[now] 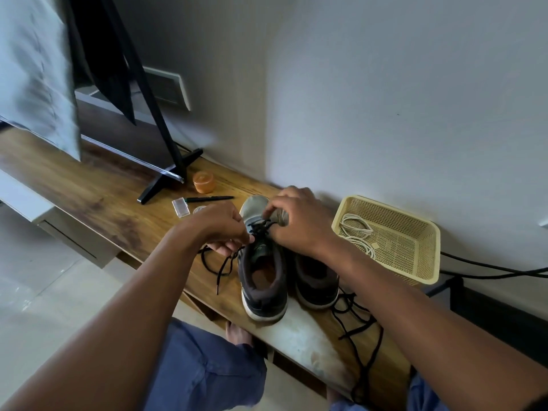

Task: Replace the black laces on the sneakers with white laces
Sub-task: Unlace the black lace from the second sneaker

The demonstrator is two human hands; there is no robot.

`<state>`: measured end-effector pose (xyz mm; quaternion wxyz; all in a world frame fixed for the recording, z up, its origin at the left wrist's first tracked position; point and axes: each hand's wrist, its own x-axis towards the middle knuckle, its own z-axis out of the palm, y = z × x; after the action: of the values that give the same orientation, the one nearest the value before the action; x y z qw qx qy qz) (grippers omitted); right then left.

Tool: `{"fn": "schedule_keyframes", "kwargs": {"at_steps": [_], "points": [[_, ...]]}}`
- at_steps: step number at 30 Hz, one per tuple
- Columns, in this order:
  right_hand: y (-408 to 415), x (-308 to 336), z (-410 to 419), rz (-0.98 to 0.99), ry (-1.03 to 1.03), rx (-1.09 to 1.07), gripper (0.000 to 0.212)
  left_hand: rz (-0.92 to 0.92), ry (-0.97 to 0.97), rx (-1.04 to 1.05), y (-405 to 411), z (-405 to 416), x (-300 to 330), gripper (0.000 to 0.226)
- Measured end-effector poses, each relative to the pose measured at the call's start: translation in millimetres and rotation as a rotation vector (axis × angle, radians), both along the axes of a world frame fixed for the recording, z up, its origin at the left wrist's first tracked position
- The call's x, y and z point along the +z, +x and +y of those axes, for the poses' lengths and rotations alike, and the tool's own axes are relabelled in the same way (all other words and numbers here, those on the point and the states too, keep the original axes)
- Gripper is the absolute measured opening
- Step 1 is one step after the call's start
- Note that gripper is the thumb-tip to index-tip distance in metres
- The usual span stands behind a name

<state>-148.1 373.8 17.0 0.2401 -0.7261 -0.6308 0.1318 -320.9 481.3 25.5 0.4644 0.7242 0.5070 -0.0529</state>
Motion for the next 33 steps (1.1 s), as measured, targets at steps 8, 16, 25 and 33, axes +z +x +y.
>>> {"fn": "schedule_keyframes", "kwargs": {"at_steps": [8,16,25,33], "points": [[-22.7,-4.2,-6.4,-0.424,-0.031,0.209,0.027,0.007,-0.079,0.034,0.8,-0.5,2.3,0.016],[-3.9,0.2,-4.3,-0.199,0.07,-0.16,0.01,0.02,-0.069,0.034,3.6,-1.4,0.4,0.017],[-6.4,4.8,-5.2,-0.383,0.035,0.118,0.031,0.016,-0.066,0.04,1.8,-1.9,4.9,0.017],[-26.8,-5.1,-11.1,-0.416,0.076,0.189,0.017,0.035,-0.057,0.041,1.0,-0.1,3.9,0.017]]}}
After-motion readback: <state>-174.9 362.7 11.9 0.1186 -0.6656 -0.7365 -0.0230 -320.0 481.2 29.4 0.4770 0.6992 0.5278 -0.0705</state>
